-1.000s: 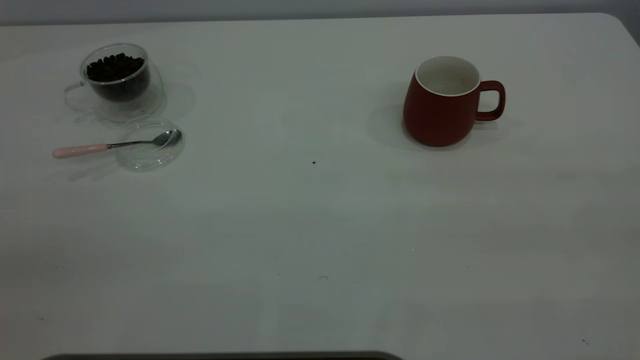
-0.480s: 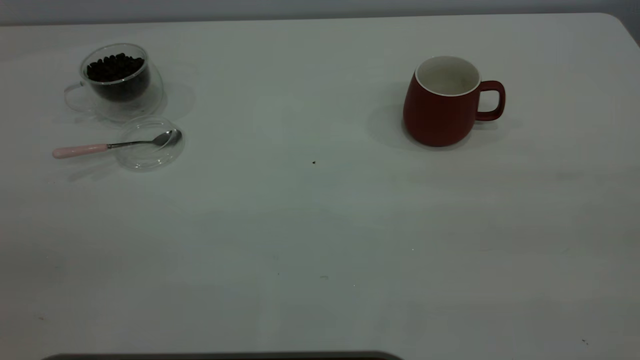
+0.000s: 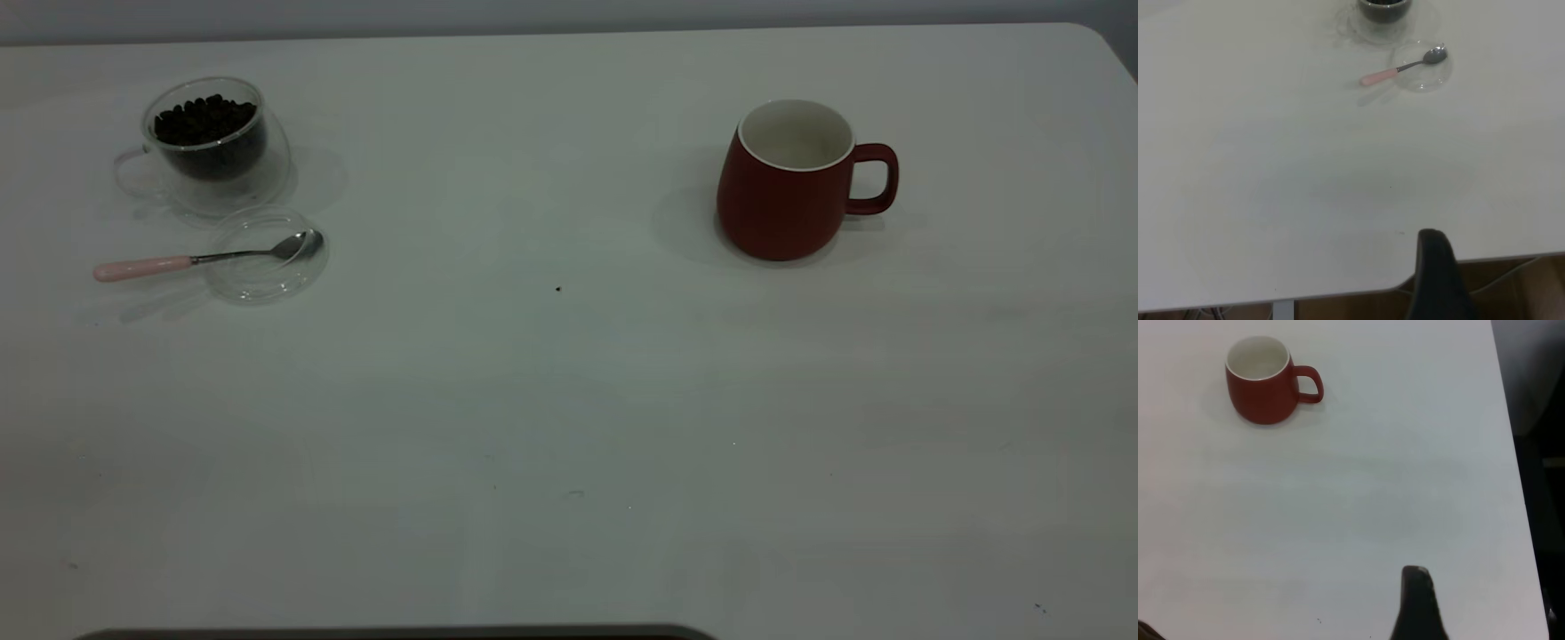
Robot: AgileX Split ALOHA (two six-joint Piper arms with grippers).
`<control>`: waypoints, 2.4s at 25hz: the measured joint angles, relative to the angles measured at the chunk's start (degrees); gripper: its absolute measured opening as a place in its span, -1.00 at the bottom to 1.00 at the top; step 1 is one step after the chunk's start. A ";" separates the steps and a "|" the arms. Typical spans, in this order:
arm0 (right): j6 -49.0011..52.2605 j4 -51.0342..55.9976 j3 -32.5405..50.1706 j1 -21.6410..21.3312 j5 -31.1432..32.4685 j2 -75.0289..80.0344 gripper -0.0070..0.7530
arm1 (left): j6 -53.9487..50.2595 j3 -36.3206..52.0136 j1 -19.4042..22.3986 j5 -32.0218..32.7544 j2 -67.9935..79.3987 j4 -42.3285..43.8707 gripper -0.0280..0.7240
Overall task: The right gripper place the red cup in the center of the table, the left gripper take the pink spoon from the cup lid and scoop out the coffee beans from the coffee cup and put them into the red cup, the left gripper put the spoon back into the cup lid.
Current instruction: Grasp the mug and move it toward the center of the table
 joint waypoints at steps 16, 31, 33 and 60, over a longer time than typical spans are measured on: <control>-4.50 -1.15 -12.83 0.00 -5.32 30.96 0.71 | -0.04 0.00 0.00 0.00 0.00 0.00 0.47; -35.89 2.67 -20.93 0.00 -40.42 86.02 0.66 | -0.18 0.00 0.00 0.00 0.00 0.00 0.47; -39.21 3.17 -23.99 0.00 -40.82 91.66 0.65 | -0.18 0.00 0.00 0.00 0.00 0.00 0.47; -68.22 3.17 -49.43 11.50 -46.36 127.78 0.58 | -0.18 0.00 0.00 0.00 0.00 0.00 0.47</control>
